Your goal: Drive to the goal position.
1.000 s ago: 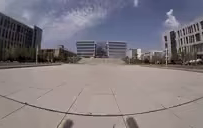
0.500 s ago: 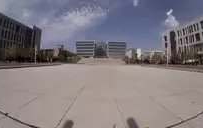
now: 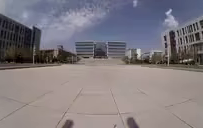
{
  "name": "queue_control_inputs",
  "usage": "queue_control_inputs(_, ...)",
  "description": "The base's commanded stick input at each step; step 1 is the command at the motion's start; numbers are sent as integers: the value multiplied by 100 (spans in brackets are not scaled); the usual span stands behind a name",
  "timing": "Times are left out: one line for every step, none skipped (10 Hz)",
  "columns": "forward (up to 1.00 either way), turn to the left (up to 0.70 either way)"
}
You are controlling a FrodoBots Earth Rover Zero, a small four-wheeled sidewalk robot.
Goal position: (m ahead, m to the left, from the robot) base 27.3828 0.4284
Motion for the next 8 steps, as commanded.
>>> queue_control_inputs(70,2)
queue_control_inputs(70,2)
queue_control_inputs(70,2)
queue_control_inputs(70,2)
queue_control_inputs(70,2)
queue_control_inputs(70,2)
queue_control_inputs(70,2)
queue_control_inputs(70,2)
